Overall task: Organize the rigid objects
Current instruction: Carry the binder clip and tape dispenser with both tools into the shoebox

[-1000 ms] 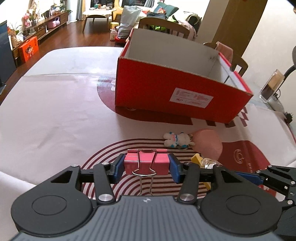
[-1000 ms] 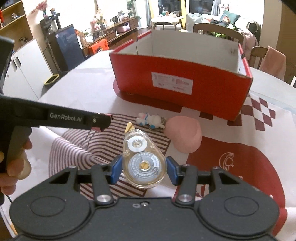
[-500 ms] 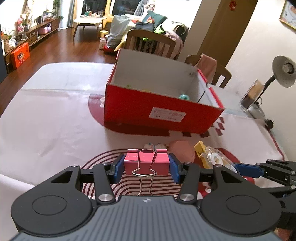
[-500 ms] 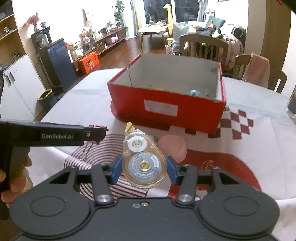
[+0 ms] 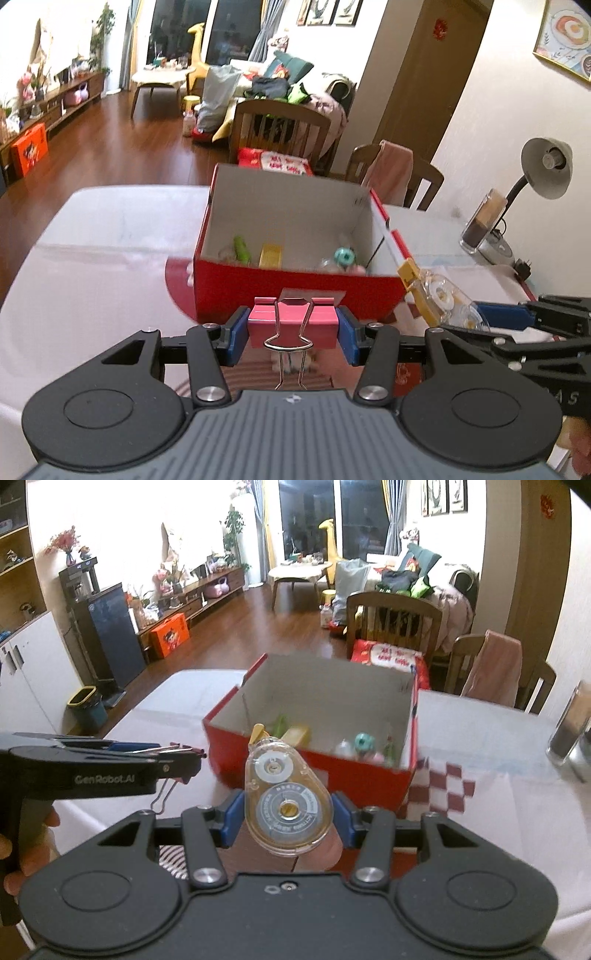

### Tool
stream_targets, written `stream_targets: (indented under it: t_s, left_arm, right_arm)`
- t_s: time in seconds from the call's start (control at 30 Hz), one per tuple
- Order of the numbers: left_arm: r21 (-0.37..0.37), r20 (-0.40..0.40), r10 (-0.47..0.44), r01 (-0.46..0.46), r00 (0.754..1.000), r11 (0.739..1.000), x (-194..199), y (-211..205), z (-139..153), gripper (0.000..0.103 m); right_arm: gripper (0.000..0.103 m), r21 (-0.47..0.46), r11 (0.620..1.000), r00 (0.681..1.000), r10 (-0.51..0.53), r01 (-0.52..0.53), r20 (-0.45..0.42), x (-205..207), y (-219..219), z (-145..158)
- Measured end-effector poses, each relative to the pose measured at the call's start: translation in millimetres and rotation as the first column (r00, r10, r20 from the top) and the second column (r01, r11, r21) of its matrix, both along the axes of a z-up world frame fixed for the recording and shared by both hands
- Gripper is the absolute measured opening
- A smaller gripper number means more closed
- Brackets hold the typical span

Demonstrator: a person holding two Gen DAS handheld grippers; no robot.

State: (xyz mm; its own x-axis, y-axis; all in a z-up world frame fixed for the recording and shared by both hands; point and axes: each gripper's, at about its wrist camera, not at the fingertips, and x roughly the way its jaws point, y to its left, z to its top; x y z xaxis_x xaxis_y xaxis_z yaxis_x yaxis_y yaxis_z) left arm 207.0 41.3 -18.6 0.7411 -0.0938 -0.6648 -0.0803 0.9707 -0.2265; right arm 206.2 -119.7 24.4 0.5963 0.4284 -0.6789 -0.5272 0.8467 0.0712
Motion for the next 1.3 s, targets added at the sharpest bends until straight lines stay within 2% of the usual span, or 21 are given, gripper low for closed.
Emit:
stream_targets:
  t_s: [0.3, 0.6, 0.9, 1.07, 1.3]
  left_arm:
    - [0.07, 0.029, -0.015, 0.013, 0.999, 0.997, 39.7, -3.2, 16.1, 0.049]
    - [0.088, -0.004, 0.013, -0.012, 1.0, 0.996, 88.8, 5.2, 2.6, 0.049]
    - [0.129, -0.055, 0.031, -0.024, 0.998, 0.991, 144.3, 11.0, -18.4, 0.049]
    - [0.128, -0.107, 0.041, -0.027, 0.993, 0.991, 174.0, 10.8, -37.9, 0.049]
    - [0.176, -0.168, 0.037, -0.007, 0.985, 0.984, 202.8, 1.1, -65.2, 0.049]
  right_arm:
    - [0.05, -0.027, 1.0, 0.999, -0.005, 0.007, 0.048, 44.2, 6.6, 11.8]
    - [0.05, -0.061, 0.998, 0.998, 0.009, -0.005, 0.057, 89.3, 16.5, 4.8]
    - [0.05, -0.102, 0.995, 1.0, 0.02, -0.019, 0.009, 139.1, 23.7, -29.7]
    - [0.05, -0.136, 0.99, 0.999, 0.032, -0.035, -0.03, 166.2, 30.8, -57.5]
    - [0.05, -0.198, 0.979, 0.996, 0.038, -0.052, -0.077, 188.3, 43.2, -89.5]
